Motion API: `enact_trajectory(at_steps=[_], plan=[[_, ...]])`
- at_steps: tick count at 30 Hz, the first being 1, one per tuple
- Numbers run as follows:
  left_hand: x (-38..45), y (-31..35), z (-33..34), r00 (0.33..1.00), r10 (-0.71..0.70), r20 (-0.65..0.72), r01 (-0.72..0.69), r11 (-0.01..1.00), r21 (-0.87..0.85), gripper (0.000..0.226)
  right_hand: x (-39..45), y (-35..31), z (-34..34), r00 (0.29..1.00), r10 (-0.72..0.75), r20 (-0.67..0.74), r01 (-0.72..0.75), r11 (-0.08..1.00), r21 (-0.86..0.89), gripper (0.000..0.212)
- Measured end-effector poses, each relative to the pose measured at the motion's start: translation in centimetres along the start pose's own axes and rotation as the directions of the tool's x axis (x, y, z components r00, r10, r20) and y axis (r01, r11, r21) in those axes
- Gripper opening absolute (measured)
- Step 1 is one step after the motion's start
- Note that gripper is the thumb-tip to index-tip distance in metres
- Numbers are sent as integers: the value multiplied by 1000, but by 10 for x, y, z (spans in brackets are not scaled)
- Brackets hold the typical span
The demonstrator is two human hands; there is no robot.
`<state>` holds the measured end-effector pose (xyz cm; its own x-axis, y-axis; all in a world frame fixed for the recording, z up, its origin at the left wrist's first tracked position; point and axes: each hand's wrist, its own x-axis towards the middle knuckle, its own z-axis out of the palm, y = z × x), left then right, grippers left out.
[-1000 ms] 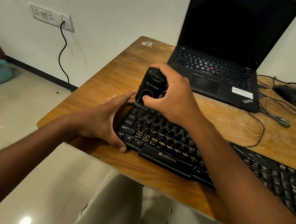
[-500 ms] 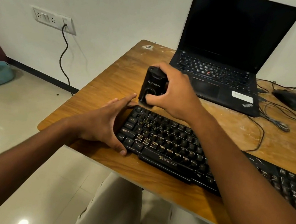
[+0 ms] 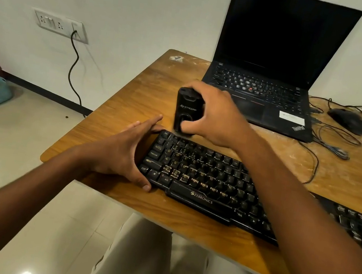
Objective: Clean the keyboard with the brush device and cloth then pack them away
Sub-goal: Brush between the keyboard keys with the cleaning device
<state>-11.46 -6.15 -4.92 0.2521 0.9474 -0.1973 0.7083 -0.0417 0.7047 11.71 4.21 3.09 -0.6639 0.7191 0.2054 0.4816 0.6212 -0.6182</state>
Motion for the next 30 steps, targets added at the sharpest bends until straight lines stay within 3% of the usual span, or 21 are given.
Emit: enact_trajectory(at_steps=[4,11,16,18,21,26,28,30], plan=[[1,-1,1,1000,-4,-9,3,1000,-9,161,-4,2,27,998,-34,-50,37,998,60,62],[0,-2,0,1000,3,10,-3,1000,2,160,-16,16,-23,985,106,135,-78,977,-197,64],[0,0,0,1000,-9,9,9,1000,-15,160,-5,4,-1,997,20,-80,-19,1000,18,63],[0,0,0,1000,-2,5,2,1000,-27,160,-5,4,18,995,5,-98,3,997,79,60],[-1,-1,1,1000,3,2,-3,1000,-21,160,-12,9,21,998,27,-54,-25,999,30,62],[-1,0,0,1000,11,6,-11,1000,-10,160,-20,11,-16,993,72,93,-50,975,-218,64],[-1,0,0,1000,9,8,-9,1000,-14,160,-15,7,-15,998,41,37,-33,981,-191,62],[0,1,0,1000,5,6,-5,1000,-14,160,-8,1,-3,998,17,-69,-20,998,-54,63]])
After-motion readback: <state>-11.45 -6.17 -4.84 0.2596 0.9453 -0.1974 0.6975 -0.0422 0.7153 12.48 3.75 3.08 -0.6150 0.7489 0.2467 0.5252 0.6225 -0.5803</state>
